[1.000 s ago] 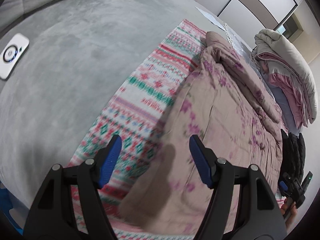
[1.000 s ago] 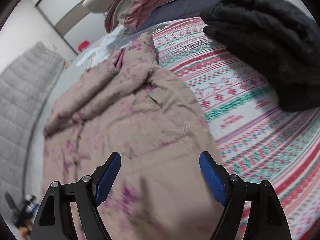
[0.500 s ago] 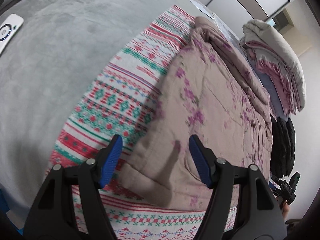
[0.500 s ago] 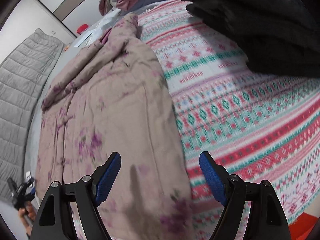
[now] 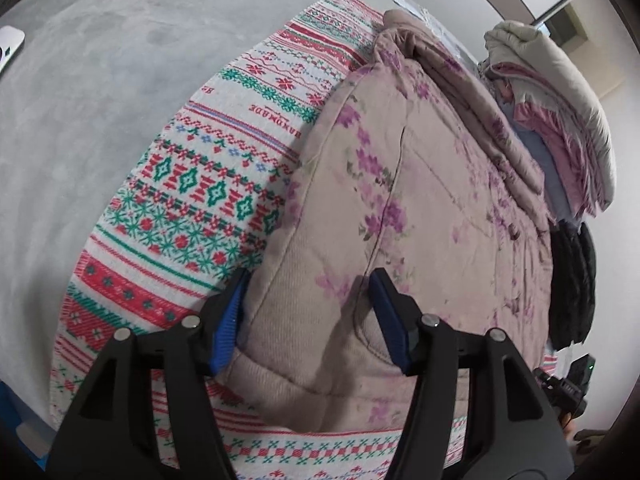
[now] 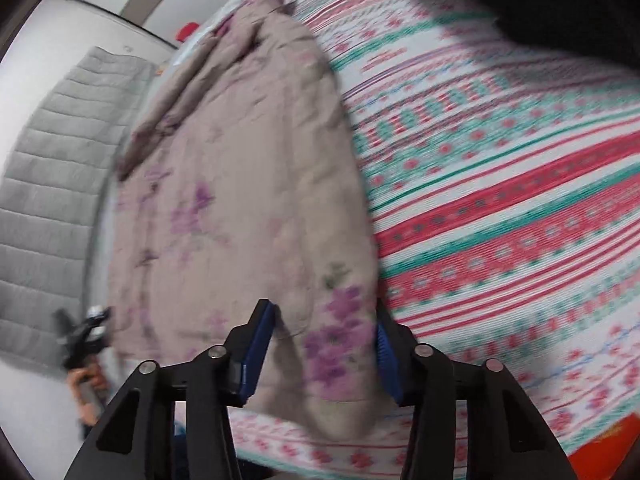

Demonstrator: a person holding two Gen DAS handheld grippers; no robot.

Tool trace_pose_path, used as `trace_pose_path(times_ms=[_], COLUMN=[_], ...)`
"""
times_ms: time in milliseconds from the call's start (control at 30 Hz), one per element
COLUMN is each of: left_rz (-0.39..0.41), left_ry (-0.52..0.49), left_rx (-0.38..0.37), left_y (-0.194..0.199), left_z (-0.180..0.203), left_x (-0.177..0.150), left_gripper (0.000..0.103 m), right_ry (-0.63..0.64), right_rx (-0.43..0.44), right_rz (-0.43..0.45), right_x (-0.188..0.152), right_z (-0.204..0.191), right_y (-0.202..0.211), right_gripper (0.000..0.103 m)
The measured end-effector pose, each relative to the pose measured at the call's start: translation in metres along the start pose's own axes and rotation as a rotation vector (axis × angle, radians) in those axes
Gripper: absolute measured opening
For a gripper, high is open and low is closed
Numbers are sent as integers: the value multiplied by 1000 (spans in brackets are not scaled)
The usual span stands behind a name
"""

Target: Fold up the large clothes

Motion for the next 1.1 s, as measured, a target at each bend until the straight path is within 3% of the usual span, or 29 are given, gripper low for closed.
trace_pose_path(times_ms=[67,133,267,300,367,467,533,600,633,667,733,900,1000,1100], left_rz=[4,12,31,24,2,4,19,34,43,55,83,159,172,192], left_ry=[-1,-40,-73,-68,-68,-109,-134,-118,-109,-104,-95,-57,-28,-34], left_rx=[-2,10,2,3,-2,47,73,68,65,64,58,-5,-54,-94], left_y=[-1,2,7,5,-2,-9,-8,-2,1,6,22,70,101,128], left_z=[2,10,21,21,23,26,29,32,34,36,44,67,79,86], left_x=[-2,-2,-2,-3,-6,-10,-10,-8,-7,-5,-1,-4,-22,-46], left_gripper=[60,34,33,36,44,44,27,22,20,20,18,17,16,16], right_ry=[17,32,50,51,45,75,89,86,86,94,111,71,62,47], right_rx=[-20,-34,52,55,27,-23,-25,-24,-14,-17,-14,88,81,154], right_rz=[-9,-8,40,42,12,-18,-14,6,22,38,110,323,381,446], right_x=[-1,-2,3,3,1,-4,-4,-2,-1,0,7,30,29,17], right_z=[0,-3,-17,-17,-10,-8,-9,-10,-12,-13,-20,-33,-39,-41], right_y=[-4,-5,7,9,3,-6,-4,-3,-1,2,19,80,102,139], right_gripper=[48,48,45,45,45,45,45,30,21,18,16,14,14,14])
Point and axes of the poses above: each gripper's, at about its wrist camera, not at the fingertips, and y roughly against the way its jaws point, z to its right, x to its top, the point moved 7 cm from there along -y, roughly the way its jaws point, and after that the axes turned 4 degrees about z, right-handed, at the moved point
